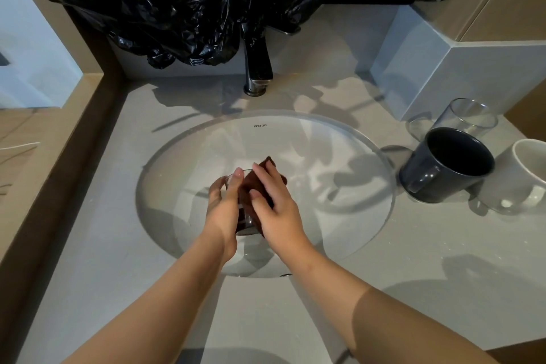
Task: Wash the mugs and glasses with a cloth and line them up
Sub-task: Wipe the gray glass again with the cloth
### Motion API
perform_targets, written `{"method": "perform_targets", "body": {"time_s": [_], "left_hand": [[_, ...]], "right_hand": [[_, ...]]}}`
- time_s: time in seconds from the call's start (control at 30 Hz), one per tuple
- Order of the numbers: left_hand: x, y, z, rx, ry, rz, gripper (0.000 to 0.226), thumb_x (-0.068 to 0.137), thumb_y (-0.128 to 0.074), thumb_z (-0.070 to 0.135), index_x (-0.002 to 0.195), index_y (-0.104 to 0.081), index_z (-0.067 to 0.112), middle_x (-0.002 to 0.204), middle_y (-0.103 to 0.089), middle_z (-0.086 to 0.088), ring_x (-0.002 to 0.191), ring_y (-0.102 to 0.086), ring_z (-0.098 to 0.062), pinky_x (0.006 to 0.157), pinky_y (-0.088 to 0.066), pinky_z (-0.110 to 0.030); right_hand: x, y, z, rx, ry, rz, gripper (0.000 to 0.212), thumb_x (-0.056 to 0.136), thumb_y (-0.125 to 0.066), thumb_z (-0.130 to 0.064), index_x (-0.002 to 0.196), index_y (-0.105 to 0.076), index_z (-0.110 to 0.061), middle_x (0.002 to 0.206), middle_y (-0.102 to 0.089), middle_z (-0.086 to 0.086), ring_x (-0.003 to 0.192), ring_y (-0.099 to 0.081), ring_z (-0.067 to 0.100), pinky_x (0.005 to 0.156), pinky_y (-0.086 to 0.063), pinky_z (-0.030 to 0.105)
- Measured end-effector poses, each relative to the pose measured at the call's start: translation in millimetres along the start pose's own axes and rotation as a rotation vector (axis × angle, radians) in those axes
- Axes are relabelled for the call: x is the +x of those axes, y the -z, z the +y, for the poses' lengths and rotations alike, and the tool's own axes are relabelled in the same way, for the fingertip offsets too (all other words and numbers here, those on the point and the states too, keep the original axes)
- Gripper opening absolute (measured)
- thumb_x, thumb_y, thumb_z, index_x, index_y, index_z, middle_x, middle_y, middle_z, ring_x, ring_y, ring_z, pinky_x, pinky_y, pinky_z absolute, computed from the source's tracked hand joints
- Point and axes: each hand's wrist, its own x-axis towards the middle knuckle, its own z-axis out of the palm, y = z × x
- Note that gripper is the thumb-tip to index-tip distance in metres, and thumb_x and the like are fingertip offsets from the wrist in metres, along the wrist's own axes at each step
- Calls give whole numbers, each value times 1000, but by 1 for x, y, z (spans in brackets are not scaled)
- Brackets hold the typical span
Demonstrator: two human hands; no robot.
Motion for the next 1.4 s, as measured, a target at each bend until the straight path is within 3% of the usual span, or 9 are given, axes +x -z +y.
{"method": "perform_targets", "body": {"time_s": [0.07, 0.2, 0.4, 0.6, 0.77, 0.9, 1.03, 1.23, 1.4], "left_hand": [[1, 1, 0, -1, 36, -19, 47, 91, -51, 52, 127, -51, 21, 113, -67, -9, 101, -67, -26, 89, -53, -45], [-3, -3, 1, 47, 51, -85, 47, 90, -50, 57, 118, -55, 20, 106, -69, -9, 95, -68, -26, 78, -54, -40], [-6, -2, 5, 57, -27, -23, 30, 89, -54, 53, 103, -59, 27, 101, -71, -1, 91, -69, -19, 81, -55, -38], [-4, -1, 2, 207, 73, -60, 53, 76, -69, 54, 113, -54, 19, 105, -69, -7, 95, -68, -25, 89, -54, -46], [-1, 3, 4, -5, 131, -5, 56, 74, -73, 48, 118, -59, 16, 105, -72, -11, 87, -71, -26, 65, -56, -36], [-2, 5, 1, -295, 218, 17, 58, 73, -70, 55, 114, -67, 13, 107, -72, -14, 90, -71, -29, 70, -54, -38], [-4, 1, -2, -376, 197, 29, 72, 66, -77, 50, 126, -58, 16, 114, -69, -13, 97, -70, -30, 72, -57, -38], [-9, -6, 10, -180, 85, 63, 43, 82, -72, 26, 116, -47, 15, 89, -60, -5, 71, -61, -16, 58, -48, -28], [-4, 6, 34, 291, 18, -41, 45, 77, -76, 22, 108, -44, 25, 90, -63, -8, 72, -61, -18, 72, -53, -33]], "right_hand": [[1, 0, 1, -17, -18, -9, 46, 95, -51, -20, 137, -46, -37, 152, -30, -14, 137, -32, 3, 115, -28, 31], [6, 3, 4, 248, -354, -22, 55, 86, -40, -54, 138, -40, -36, 135, -55, -2, 123, -54, 18, 106, -42, 39], [-4, 4, -9, 75, -9, 27, 43, 98, -48, -15, 136, -47, -34, 148, -38, -13, 133, -35, -2, 112, -28, 21], [0, 4, -4, 147, -195, 28, 35, 83, -49, -40, 108, -53, -63, 141, -50, -10, 128, -48, 8, 110, -37, 36], [5, 3, 4, 256, -285, 1, 34, 90, -48, -34, 122, -57, -43, 126, -61, -6, 112, -60, 11, 102, -46, 36], [1, 1, -1, 253, -296, -126, 32, 93, -53, -22, 113, -60, -46, 106, -64, -22, 100, -61, -3, 86, -47, 13], [3, 4, -1, 442, -390, -64, 33, 89, -61, -21, 112, -57, -44, 121, -63, 0, 106, -64, 14, 96, -51, 34], [17, 10, 16, 841, -730, 10, 53, 77, -74, -36, 125, -56, -22, 121, -64, 18, 104, -65, 35, 86, -52, 46], [20, 11, 26, 904, -772, -29, 52, 81, -63, -48, 120, -66, -12, 121, -65, 17, 105, -63, 37, 82, -49, 45]]}}
